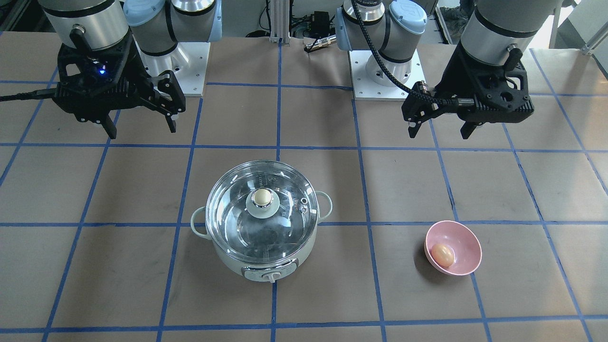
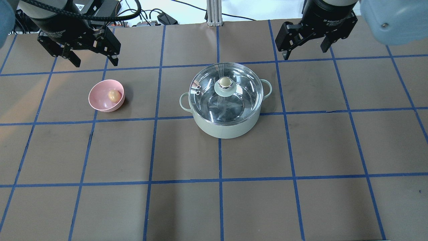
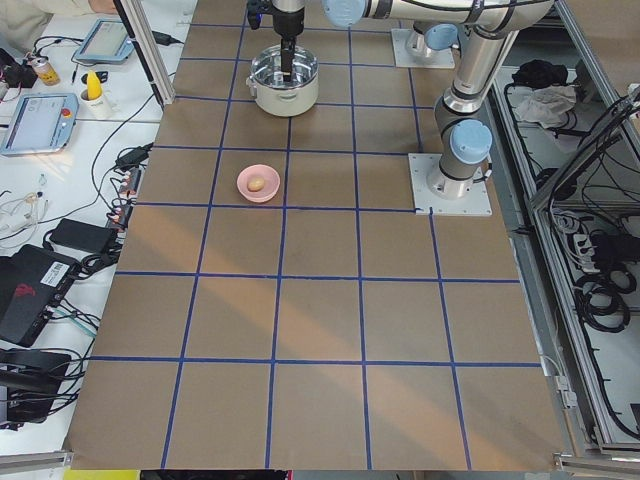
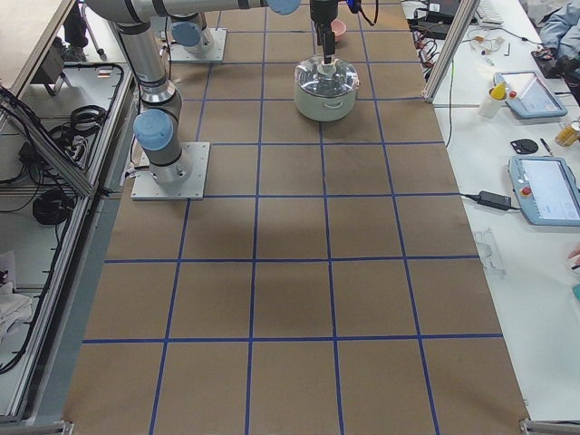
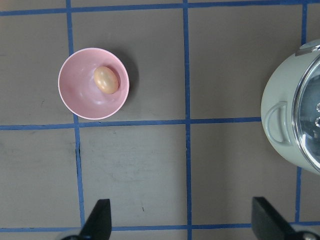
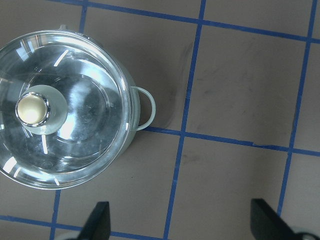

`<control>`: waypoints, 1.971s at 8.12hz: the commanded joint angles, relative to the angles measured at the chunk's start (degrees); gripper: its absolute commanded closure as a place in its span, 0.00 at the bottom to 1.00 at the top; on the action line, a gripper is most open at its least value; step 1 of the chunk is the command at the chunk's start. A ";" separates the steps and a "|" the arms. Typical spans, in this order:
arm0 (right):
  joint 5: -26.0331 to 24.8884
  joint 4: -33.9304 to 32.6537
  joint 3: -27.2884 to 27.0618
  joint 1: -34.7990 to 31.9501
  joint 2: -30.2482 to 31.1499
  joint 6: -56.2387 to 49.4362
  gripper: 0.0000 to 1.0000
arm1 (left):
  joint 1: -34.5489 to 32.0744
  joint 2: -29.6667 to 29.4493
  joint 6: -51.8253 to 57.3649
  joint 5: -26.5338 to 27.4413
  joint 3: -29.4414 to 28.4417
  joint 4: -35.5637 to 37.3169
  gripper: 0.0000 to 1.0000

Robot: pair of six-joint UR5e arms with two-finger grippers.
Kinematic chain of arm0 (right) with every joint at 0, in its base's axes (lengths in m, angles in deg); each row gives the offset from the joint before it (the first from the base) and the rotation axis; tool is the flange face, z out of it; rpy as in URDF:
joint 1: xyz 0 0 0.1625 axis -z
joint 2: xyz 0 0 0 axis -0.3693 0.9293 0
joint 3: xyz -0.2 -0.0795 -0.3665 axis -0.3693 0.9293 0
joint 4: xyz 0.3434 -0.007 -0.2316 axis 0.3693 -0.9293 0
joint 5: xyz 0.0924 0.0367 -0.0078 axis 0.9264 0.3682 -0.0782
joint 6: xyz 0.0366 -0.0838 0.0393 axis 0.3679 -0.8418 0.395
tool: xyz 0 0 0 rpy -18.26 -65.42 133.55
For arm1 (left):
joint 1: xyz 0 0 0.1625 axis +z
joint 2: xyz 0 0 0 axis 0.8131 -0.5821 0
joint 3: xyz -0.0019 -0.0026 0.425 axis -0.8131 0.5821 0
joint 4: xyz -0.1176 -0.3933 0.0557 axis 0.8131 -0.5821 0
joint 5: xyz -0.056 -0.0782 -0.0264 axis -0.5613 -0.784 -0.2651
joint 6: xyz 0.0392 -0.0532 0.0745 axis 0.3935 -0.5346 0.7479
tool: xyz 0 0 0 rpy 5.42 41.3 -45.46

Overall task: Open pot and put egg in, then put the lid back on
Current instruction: 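Lower right gripper onto lid knob while left gripper descends to egg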

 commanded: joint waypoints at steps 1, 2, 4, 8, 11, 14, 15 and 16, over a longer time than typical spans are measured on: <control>0.10 -0.32 -0.07 -0.35 -0.10 0.15 0.00 | 0.00 -0.05 0.00 -0.01 0.02 0.00 0.00; 1.15 -0.06 -0.07 -0.35 -0.10 0.33 0.00 | 0.00 -0.22 0.26 0.08 -0.07 0.00 0.00; 1.95 -0.58 0.63 -0.96 -2.63 5.39 0.00 | 0.70 -1.45 1.84 -0.01 0.02 0.43 0.00; 2.66 -12.14 1.60 -13.93 -12.91 22.79 0.00 | 1.58 -6.10 9.21 0.60 0.11 4.30 0.15; 2.13 -15.26 1.08 -17.05 -18.37 29.25 0.00 | 10.43 -10.84 15.10 0.16 0.20 6.58 0.18; 0.63 -15.87 0.81 -16.96 -20.31 28.72 0.00 | 10.63 -15.33 14.77 0.08 1.42 9.30 0.18; 0.11 -15.87 0.81 -16.96 -20.40 28.89 0.00 | 10.63 -16.65 14.86 0.16 2.38 11.66 0.18; 0.02 -15.87 0.81 -16.87 -20.49 28.81 0.00 | 10.63 -17.79 14.94 0.16 3.00 13.08 0.18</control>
